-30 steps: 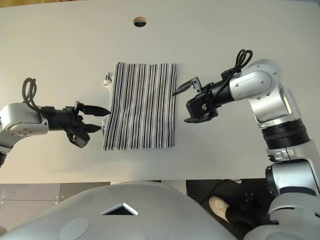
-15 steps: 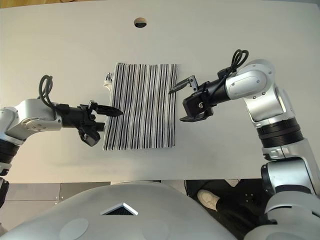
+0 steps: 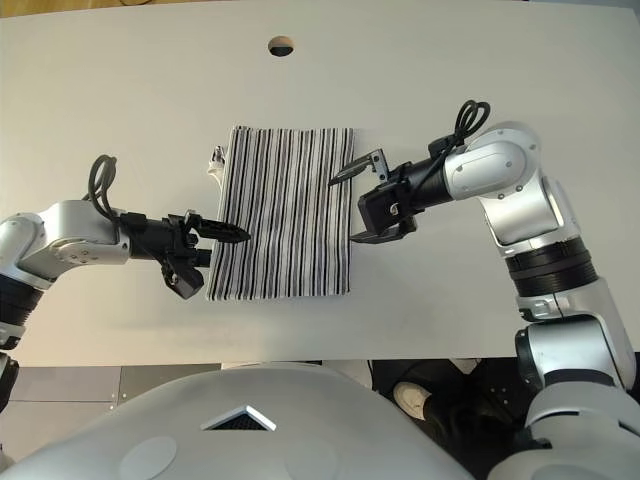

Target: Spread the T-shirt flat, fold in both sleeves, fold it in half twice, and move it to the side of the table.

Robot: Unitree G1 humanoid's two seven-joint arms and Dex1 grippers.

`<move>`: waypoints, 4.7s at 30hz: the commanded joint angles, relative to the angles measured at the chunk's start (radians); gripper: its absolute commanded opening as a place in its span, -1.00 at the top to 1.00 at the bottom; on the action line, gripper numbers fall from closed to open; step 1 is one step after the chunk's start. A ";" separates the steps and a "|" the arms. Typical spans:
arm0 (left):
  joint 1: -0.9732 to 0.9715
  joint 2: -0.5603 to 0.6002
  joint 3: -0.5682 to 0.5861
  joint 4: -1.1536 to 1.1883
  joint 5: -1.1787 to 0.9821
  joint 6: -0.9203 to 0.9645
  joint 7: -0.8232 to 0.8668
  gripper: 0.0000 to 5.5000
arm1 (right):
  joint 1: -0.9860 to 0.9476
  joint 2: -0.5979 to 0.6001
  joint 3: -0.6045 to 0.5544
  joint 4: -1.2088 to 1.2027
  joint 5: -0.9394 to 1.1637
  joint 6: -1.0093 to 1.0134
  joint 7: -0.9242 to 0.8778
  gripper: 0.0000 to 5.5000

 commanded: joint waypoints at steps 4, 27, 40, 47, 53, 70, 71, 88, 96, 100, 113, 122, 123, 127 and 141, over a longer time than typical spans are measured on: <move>0.069 0.003 -0.129 0.045 0.115 -0.027 -0.064 0.12 | 0.001 0.004 0.004 -0.022 0.012 0.016 -0.011 -0.71; 0.062 0.019 -0.151 0.076 0.176 -0.058 -0.008 0.96 | 0.105 -0.139 0.107 -0.116 -0.165 -0.195 0.020 -0.71; 0.061 0.014 -0.144 0.068 0.176 -0.050 0.001 0.96 | 0.142 -0.044 0.173 -0.126 -0.258 -0.145 -0.098 -0.45; 0.061 0.015 -0.142 0.062 0.177 -0.050 0.005 0.96 | 0.140 -0.053 0.174 -0.117 -0.276 -0.137 -0.114 0.11; 0.063 0.017 -0.141 0.059 0.179 -0.046 0.006 0.96 | 0.138 -0.061 0.178 -0.116 -0.275 -0.139 -0.113 0.47; 0.244 0.225 -0.070 -0.308 -0.342 0.254 -0.217 0.96 | 0.204 -0.190 0.138 -0.313 0.034 0.156 0.098 0.96; 0.275 0.239 -0.075 -0.360 -0.388 0.298 -0.242 0.96 | 0.216 -0.206 0.135 -0.344 0.065 0.197 0.119 0.96; 0.333 0.098 0.103 -0.366 -0.885 0.812 -0.364 0.96 | -0.131 -0.022 0.109 -0.114 0.177 0.713 0.177 0.96; 0.187 0.058 0.156 -0.182 -0.986 1.139 -0.483 0.96 | -0.375 0.178 0.195 0.295 0.123 0.885 0.217 0.96; 0.116 -0.017 0.145 -0.064 -0.951 1.212 -0.490 0.96 | -0.456 0.277 0.208 0.495 0.111 0.944 0.230 0.96; -0.029 -0.244 0.320 0.241 -1.026 1.468 -0.425 0.74 | -0.664 0.465 0.097 1.148 -0.018 0.739 -0.011 0.57; -0.064 -0.321 0.508 0.381 -1.091 1.522 -0.362 0.27 | -0.619 0.400 0.009 1.272 -0.091 0.677 -0.224 0.04; -0.066 -0.328 0.520 0.396 -1.088 1.514 -0.356 0.21 | -0.616 0.398 -0.003 1.275 -0.092 0.675 -0.239 -0.03; -0.066 -0.340 0.550 0.438 -1.066 1.469 -0.341 0.03 | -0.630 0.412 -0.064 1.280 -0.073 0.681 -0.280 -0.23; -0.105 -0.364 0.600 0.515 -1.034 1.388 -0.340 -0.66 | -0.760 0.450 -0.261 1.276 -0.037 0.665 -0.469 -0.49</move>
